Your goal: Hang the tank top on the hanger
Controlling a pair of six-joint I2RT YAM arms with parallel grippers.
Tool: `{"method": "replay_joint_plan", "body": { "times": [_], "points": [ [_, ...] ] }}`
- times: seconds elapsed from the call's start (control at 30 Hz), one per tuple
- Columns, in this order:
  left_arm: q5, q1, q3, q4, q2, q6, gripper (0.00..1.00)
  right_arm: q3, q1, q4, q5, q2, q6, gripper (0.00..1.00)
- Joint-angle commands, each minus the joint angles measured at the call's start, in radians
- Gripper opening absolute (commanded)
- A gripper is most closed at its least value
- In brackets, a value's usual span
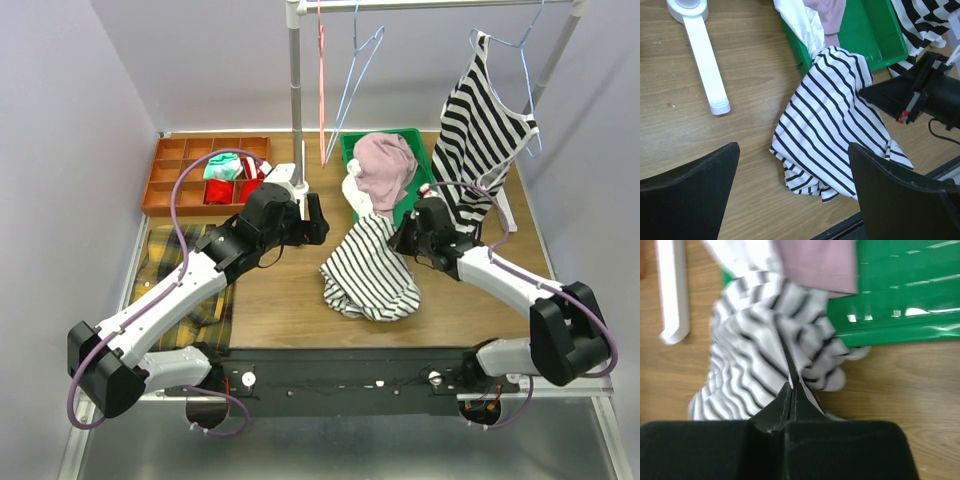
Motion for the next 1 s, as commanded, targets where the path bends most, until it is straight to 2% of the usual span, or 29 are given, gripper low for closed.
{"method": "replay_joint_plan", "body": {
  "times": [0.0,0.1,0.13,0.27,0.3,0.33,0.37,0.4,0.47,0.63,0.77,0.83,0.9,0.97],
  "points": [
    [-0.028,0.016,0.004,-0.028,-0.024,0.011,0.99,0.113,0.281,-0.096,0.113,-0.068,0.031,0.01],
    [-0.039,0.037,-0.003,-0.045,-0.025,0.004,0.99,0.144,0.465,-0.139,0.219,-0.051,0.134,0.01],
    [-0.039,0.047,-0.017,-0.048,-0.027,0.001,0.99,0.121,0.585,-0.134,0.246,-0.04,0.163,0.01],
    [-0.013,0.08,-0.072,-0.035,-0.033,-0.013,0.98,0.08,0.802,-0.156,0.362,0.064,0.32,0.01],
    [-0.004,0.083,-0.083,-0.034,-0.033,-0.015,0.98,0.067,0.824,-0.167,0.378,0.073,0.338,0.2],
    [0.001,0.085,-0.109,-0.032,-0.031,-0.016,0.97,0.055,0.853,-0.177,0.386,0.069,0.357,0.32],
    [0.009,0.085,-0.121,-0.02,-0.028,-0.018,0.94,0.038,0.861,-0.206,0.395,0.054,0.374,0.43],
    [0.029,0.087,-0.135,-0.011,-0.025,-0.019,0.93,0.037,0.867,-0.223,0.41,0.028,0.374,0.58],
    [0.041,0.087,-0.163,0.006,-0.013,-0.026,0.88,0.047,0.872,-0.286,0.425,-0.06,0.358,0.64],
    [0.021,0.085,-0.229,0.011,-0.01,-0.068,0.79,0.132,0.872,-0.423,0.526,-0.181,0.331,0.69],
    [0.029,0.085,-0.316,0.033,-0.063,-0.13,0.75,0.199,0.838,-0.502,0.632,-0.152,0.245,0.75],
    [0.036,0.08,-0.356,0.029,-0.068,-0.157,0.73,0.231,0.747,-0.483,0.598,-0.088,0.182,0.75],
    [0.035,0.073,-0.385,0.024,-0.077,-0.18,0.7,0.242,0.677,-0.391,0.501,-0.048,0.076,0.74],
    [0.044,0.073,-0.436,0.05,-0.093,-0.211,0.69,0.285,0.613,-0.334,0.467,0.024,0.011,0.74]
  ]
}}
